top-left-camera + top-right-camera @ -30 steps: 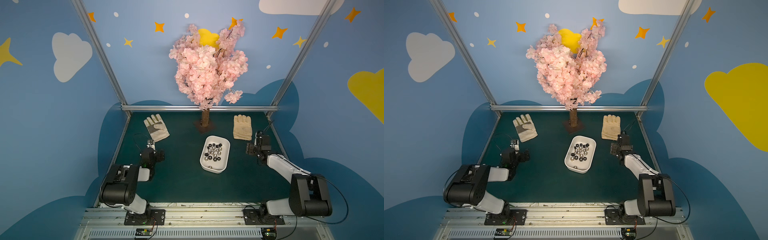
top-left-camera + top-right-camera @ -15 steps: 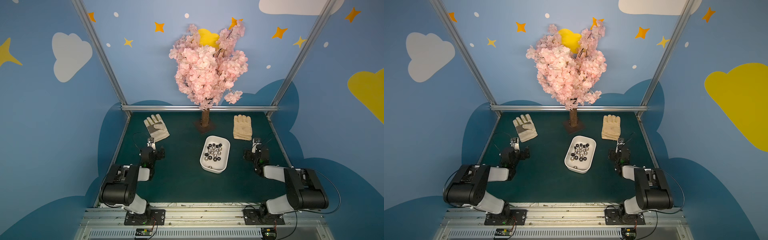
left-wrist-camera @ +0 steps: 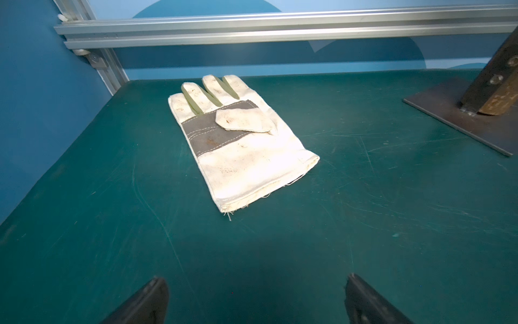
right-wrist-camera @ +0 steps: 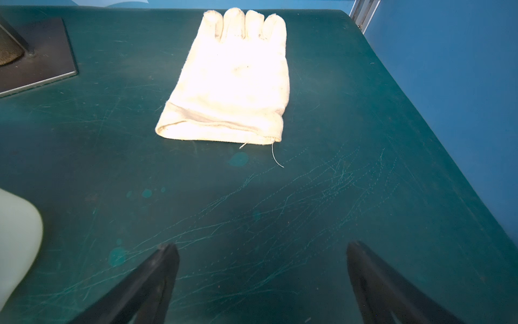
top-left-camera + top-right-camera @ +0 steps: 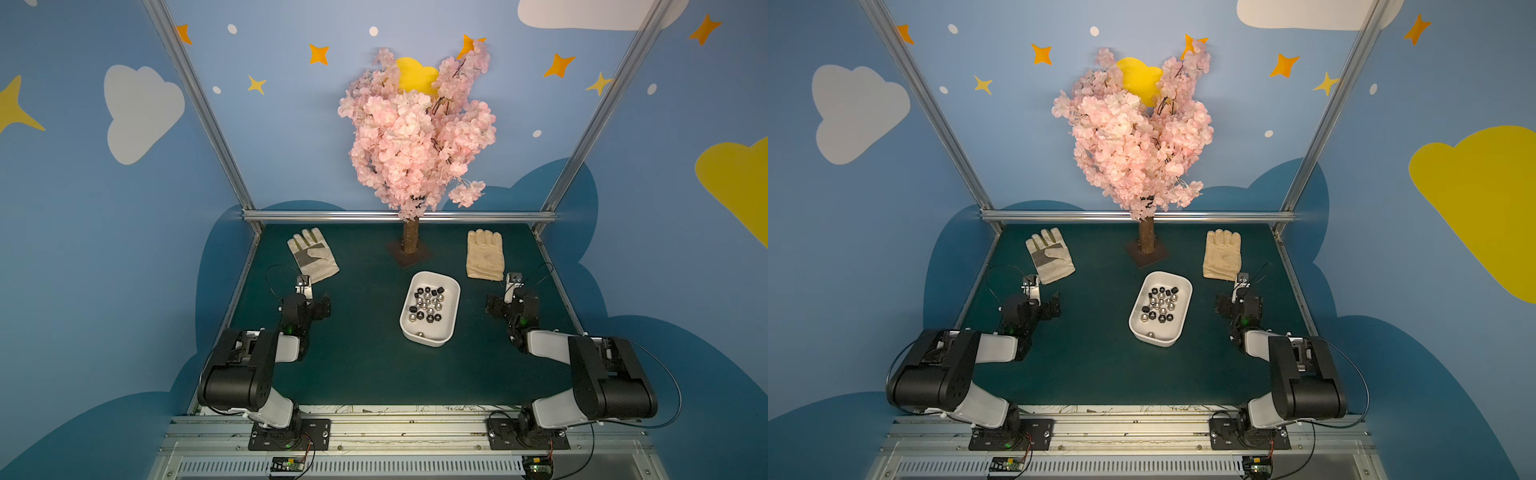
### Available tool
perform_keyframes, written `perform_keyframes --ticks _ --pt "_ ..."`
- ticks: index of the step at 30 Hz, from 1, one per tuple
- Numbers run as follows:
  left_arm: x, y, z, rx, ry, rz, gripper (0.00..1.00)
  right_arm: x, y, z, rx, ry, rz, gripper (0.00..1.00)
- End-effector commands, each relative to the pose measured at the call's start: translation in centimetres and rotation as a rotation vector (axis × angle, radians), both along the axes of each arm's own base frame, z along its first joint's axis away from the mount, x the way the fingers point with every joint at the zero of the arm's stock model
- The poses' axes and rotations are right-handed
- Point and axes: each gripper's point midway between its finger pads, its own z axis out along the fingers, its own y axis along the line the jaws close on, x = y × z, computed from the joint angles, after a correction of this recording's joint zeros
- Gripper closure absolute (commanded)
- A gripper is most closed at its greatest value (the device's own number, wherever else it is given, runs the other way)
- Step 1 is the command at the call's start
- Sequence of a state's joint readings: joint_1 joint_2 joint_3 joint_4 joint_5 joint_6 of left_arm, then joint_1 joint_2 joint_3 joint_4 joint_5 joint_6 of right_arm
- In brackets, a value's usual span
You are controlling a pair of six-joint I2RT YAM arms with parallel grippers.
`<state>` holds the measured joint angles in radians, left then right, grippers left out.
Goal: Put the nuts on the desktop into the storage box
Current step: Reset both arms
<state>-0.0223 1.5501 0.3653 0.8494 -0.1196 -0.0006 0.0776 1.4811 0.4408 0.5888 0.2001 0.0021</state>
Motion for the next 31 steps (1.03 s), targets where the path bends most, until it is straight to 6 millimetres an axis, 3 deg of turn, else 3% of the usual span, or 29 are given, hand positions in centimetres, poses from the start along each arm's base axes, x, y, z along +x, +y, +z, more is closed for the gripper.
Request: perform_keyframes --ticks 1,31 --pt "0.77 -0.18 0.95 -0.023 -0.015 -0.032 0.00 0.87 0.19 1.65 0.002 -0.058 0.004 0.02" --pt "0.67 -0.81 0.95 -0.044 -0.010 -0.087 0.00 0.86 0.20 1.66 0.002 -0.058 0.005 0.02"
